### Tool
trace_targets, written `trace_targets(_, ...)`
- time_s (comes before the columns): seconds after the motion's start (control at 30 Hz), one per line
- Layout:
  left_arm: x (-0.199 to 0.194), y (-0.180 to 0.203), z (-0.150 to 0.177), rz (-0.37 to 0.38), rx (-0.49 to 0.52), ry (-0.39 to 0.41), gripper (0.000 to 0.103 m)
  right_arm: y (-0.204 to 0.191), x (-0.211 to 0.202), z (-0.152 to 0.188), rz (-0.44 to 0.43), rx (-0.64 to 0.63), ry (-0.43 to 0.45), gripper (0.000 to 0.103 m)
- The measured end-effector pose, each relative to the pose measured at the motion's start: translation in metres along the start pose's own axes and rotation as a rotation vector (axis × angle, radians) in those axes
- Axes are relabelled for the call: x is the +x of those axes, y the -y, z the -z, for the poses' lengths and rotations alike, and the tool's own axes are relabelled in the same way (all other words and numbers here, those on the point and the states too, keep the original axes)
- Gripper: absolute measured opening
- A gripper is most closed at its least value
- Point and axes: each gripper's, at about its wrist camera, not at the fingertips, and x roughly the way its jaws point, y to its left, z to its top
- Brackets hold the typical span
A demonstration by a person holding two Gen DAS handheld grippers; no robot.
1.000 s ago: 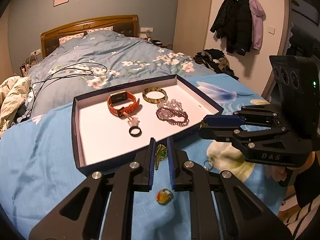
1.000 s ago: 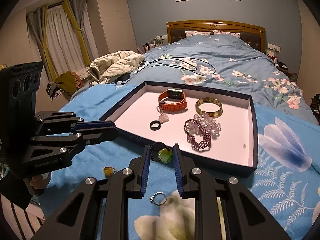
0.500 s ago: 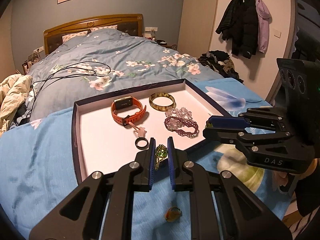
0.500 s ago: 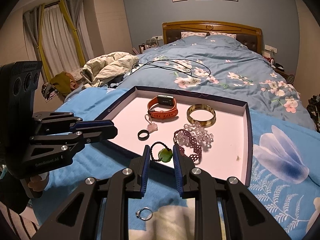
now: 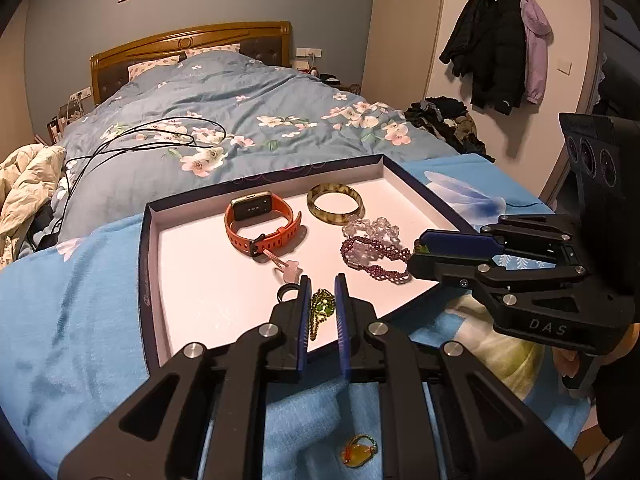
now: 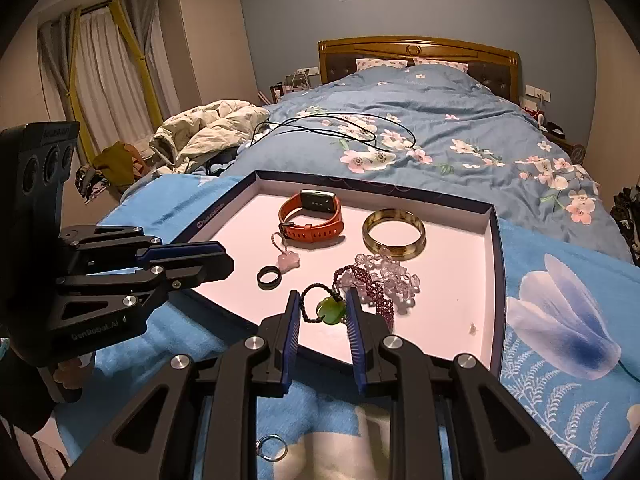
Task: Organize jewelry
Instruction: 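Release the green pendant and gold ring into the box with both tools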
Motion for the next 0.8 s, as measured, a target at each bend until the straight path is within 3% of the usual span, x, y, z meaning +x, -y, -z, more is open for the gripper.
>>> trace_targets(0.8,0.025,-0.009,-0.003,-0.021,-0.020,-0.049,0.013,0.008,0.020,-0.004,0.023,0.021,-0.031,0.021)
